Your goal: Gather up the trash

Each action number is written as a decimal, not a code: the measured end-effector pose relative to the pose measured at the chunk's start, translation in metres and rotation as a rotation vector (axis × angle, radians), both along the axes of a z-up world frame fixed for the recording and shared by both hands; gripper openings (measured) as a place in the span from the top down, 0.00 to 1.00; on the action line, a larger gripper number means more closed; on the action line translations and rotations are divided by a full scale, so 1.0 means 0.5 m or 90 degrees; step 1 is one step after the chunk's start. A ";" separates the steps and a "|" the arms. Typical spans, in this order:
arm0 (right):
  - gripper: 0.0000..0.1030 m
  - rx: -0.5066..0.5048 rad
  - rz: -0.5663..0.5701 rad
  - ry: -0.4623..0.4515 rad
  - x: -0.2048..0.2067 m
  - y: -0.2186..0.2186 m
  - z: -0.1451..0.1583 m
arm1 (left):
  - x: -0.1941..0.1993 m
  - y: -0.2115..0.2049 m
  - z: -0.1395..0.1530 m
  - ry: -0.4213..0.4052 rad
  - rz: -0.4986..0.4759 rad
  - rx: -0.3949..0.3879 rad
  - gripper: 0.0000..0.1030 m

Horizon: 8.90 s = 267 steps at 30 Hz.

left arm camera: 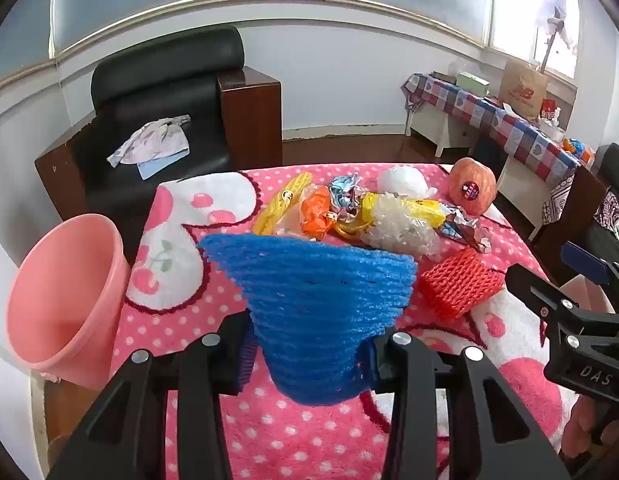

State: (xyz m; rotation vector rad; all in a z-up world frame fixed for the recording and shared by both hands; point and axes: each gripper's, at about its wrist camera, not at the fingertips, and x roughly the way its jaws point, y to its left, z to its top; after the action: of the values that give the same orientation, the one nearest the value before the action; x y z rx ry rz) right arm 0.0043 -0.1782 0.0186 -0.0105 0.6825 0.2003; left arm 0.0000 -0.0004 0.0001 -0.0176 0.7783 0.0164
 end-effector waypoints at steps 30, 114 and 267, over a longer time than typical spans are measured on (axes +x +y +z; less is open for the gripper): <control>0.04 0.003 -0.001 -0.021 -0.011 0.003 0.010 | -0.012 0.013 0.018 -0.016 0.005 -0.005 0.60; 0.16 0.168 0.068 0.042 -0.016 -0.065 0.007 | -0.001 -0.005 -0.010 0.006 -0.080 -0.077 0.17; 0.97 0.105 0.405 0.022 0.105 0.465 0.093 | -0.127 0.397 0.073 -0.095 0.230 0.005 0.94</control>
State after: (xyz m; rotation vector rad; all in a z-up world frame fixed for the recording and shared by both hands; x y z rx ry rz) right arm 0.0566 0.0541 0.0653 -0.0667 0.6799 0.8685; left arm -0.0634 0.1979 0.0367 -0.1502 0.6173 0.3577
